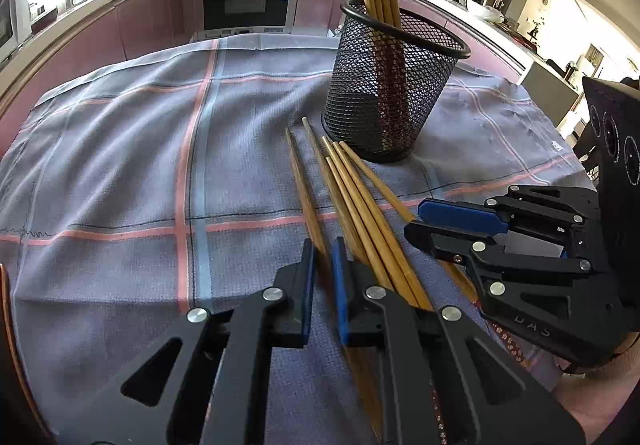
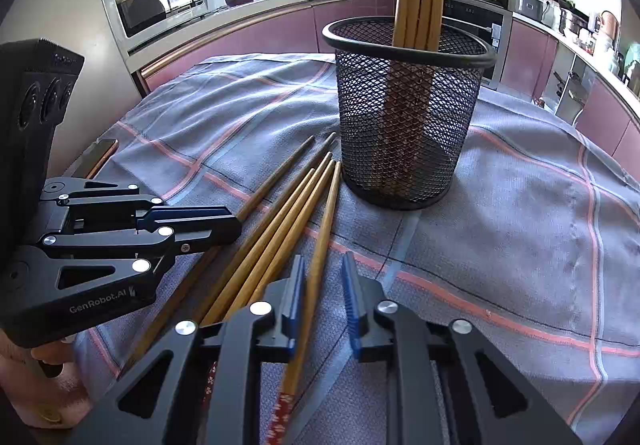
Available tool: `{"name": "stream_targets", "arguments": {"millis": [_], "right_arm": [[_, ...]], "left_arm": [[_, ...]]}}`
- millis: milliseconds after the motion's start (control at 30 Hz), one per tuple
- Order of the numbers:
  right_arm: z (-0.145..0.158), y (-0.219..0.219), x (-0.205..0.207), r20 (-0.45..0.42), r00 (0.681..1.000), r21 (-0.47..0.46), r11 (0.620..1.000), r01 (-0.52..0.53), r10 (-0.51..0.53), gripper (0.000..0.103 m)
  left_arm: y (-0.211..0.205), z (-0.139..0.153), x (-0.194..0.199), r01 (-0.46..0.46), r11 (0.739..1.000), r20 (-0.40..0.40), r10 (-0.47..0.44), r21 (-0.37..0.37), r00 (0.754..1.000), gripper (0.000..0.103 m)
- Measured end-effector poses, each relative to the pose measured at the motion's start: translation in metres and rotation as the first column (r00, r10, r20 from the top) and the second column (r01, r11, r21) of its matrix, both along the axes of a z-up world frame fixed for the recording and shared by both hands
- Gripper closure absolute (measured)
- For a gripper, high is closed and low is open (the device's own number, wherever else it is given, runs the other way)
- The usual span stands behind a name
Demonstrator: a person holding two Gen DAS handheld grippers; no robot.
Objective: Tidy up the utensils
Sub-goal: 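Close the left gripper on a chopstick while the right gripper grasps another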
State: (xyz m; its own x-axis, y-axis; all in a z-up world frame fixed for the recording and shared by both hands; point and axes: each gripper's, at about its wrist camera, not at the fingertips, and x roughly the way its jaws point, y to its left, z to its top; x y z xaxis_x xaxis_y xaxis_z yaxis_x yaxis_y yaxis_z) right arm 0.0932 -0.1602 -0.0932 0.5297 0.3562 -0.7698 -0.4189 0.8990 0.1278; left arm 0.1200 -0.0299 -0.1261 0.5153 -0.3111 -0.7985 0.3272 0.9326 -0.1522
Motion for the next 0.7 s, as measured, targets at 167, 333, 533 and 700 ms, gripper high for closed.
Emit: {"name": "stream_targets", "arguments": {"millis": [167,333,533,700], "right_arm": [[0.000,-0.004,0.000,-0.010,1.000,0.013,1.000,0.002,-0.002,0.096],[0.001,-0.005,0.000,-0.012,1.000,0.018,1.000,0.003,-0.003,0.097],[0.004,-0.014,-0.002,-0.015,1.000,0.044,0.999,0.001,-0.001,0.098],[0.008,-0.017,-0.005,-0.011,1.000,0.067,0.998,-0.012,0.013,0.098]], "left_arm": [[0.001,-0.001,0.001,0.000,1.000,-0.012,0.000,0.005,1.000,0.088],[0.000,-0.001,0.007,0.005,1.000,-0.014,-0.005,0.011,1.000,0.088],[0.000,-0.001,0.011,-0.014,1.000,-0.022,0.014,0.007,1.000,0.092],[0.005,0.000,0.008,-0.041,0.999,-0.028,0.040,-0.015,0.999,0.094]]}}
